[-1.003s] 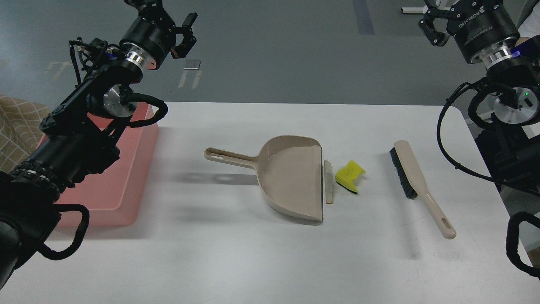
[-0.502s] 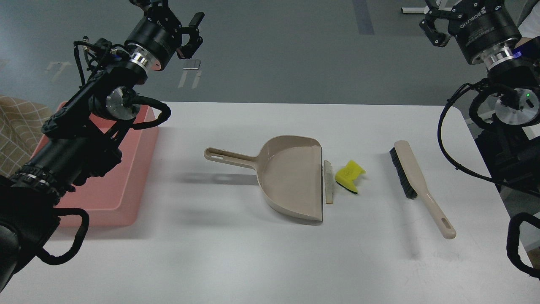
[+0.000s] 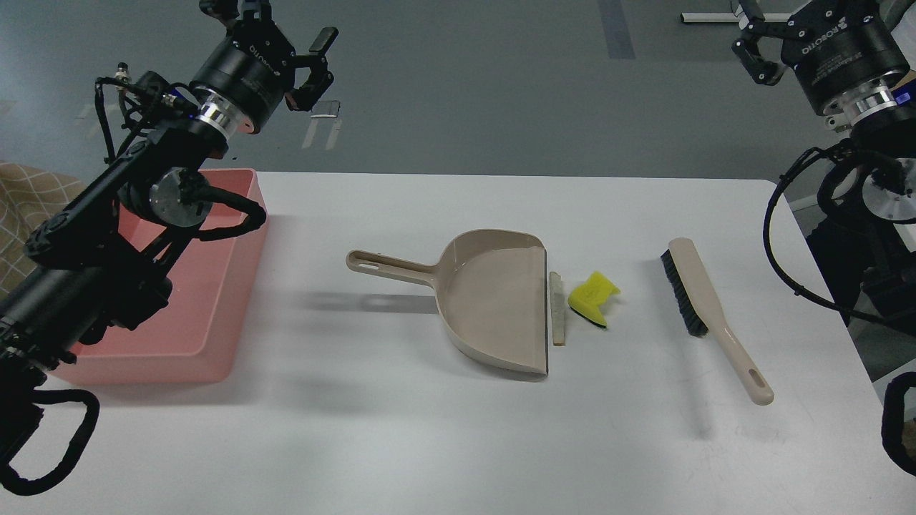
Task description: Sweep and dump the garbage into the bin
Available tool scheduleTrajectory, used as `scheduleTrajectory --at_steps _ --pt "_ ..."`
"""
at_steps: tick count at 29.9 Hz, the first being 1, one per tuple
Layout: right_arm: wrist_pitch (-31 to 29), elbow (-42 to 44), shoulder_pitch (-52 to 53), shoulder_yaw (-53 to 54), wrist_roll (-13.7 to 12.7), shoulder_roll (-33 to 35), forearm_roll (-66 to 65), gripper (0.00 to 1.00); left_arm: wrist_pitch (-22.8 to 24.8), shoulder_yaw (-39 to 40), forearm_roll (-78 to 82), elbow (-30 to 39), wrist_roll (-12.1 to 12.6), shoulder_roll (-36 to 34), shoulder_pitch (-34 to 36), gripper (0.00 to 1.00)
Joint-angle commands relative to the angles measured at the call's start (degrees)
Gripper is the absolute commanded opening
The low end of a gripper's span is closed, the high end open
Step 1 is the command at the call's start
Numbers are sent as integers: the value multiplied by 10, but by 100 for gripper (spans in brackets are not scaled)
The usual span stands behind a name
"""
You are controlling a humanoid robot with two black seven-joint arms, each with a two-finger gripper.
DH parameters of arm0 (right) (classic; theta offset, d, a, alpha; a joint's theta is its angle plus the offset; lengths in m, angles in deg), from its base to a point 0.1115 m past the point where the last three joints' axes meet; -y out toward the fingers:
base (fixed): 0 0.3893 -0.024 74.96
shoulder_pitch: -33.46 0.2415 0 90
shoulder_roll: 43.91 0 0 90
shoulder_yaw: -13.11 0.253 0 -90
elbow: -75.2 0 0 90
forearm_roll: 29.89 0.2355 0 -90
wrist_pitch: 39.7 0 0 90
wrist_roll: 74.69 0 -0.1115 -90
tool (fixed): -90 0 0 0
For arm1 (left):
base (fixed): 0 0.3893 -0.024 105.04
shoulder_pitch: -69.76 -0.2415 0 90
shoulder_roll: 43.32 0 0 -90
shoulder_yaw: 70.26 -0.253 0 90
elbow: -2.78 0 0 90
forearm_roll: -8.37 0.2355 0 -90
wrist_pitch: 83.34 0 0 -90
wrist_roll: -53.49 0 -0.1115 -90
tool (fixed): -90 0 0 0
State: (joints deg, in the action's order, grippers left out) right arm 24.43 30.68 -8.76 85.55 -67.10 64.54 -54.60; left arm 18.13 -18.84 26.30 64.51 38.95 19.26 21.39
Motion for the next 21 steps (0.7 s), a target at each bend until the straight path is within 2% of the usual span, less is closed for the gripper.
scheduleTrajectory --at_steps 1,5,10,13,17,19,21 --pt "-1 -6 -9 1 10 14 0 100 -5 2 0 61 0 -39 -51 98" --pt "-4 -16 -16 0 32 37 1 100 -8 17 0 176 -1 -106 -145 98" --pt "-20 -17 -26 -5 33 40 1 100 -15 53 6 277 -2 -170 -238 98" --pt "-20 -18 -42 -1 33 36 1 100 -14 78 8 302 -4 -185 -324 98" --pt "-20 -19 -49 0 33 37 1 100 -14 84 42 320 -8 -185 -397 98" --pt "-20 -19 -50 0 33 37 1 100 -20 85 101 337 -29 -176 -435 98" --pt "-20 -19 -50 0 33 36 1 100 -28 84 129 342 -36 -164 -446 98"
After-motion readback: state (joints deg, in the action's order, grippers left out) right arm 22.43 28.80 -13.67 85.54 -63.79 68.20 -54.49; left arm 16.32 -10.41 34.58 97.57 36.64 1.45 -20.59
